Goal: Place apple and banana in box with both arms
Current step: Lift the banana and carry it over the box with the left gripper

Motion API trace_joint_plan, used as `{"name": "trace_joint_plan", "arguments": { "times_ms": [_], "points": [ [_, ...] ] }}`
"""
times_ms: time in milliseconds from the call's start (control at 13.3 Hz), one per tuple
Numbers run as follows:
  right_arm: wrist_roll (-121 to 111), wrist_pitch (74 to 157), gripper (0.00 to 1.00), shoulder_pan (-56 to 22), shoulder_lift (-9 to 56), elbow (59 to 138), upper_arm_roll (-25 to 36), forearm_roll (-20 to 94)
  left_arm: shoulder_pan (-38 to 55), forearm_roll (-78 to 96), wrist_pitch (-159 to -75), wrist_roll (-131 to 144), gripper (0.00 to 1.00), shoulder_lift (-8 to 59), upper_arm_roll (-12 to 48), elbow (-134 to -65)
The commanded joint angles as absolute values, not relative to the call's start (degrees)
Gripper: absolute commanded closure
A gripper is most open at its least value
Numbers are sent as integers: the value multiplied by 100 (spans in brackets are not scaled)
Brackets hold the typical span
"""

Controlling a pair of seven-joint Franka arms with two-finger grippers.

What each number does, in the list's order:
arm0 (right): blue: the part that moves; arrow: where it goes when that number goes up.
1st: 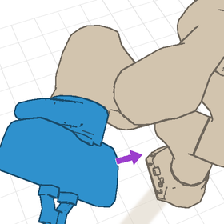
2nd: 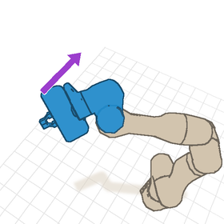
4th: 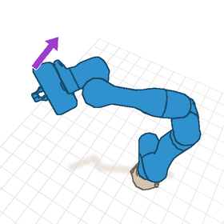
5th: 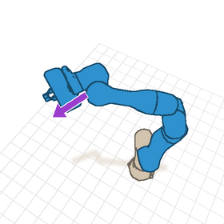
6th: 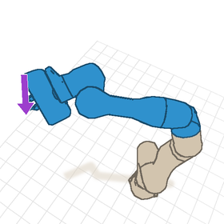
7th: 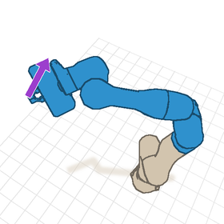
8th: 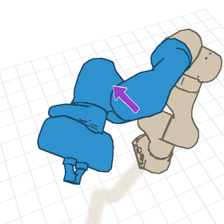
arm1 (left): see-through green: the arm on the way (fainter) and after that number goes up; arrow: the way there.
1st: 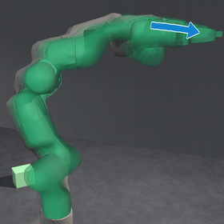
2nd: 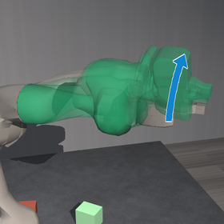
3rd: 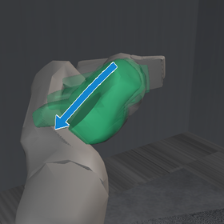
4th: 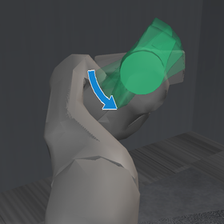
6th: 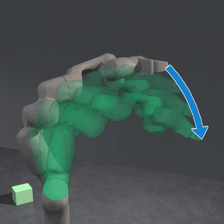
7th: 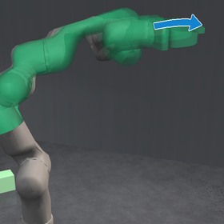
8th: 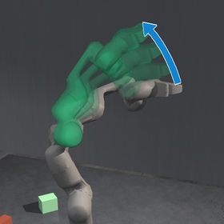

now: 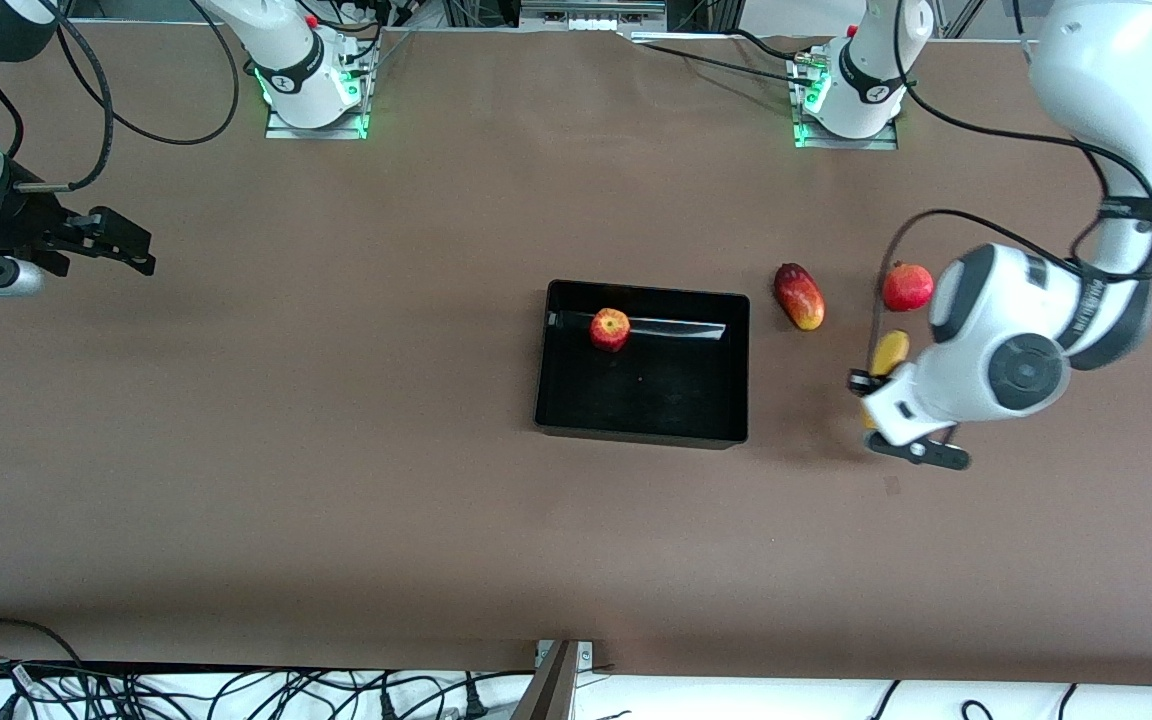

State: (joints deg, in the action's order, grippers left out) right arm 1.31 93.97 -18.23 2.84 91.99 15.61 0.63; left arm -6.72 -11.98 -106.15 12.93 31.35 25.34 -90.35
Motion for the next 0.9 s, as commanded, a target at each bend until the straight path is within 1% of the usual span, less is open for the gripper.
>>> {"name": "trace_joint_plan", "arguments": {
  "times_ms": [0,225,301,526,827],
  "points": [
    [158,9369,0,-1811,352,9053,1529,53,6,-977,-10433,2353,100,3208,2619,-8694],
    [158,9360,0,-1811,352,9061,1529,61,534,-677,-10529,2968,100,3252,2628,-8535],
    [158,9369,0,-1811,352,9062,1529,53,658,-685,-10721,3153,100,3356,2619,-8482],
    [158,9369,0,-1811,352,9061,1538,53,992,-948,-11669,3725,100,3830,2663,-8516],
    [158,9369,0,-1811,352,9053,1538,62,1098,-1589,-12224,4244,100,4297,2725,-8648]
  ]
}}
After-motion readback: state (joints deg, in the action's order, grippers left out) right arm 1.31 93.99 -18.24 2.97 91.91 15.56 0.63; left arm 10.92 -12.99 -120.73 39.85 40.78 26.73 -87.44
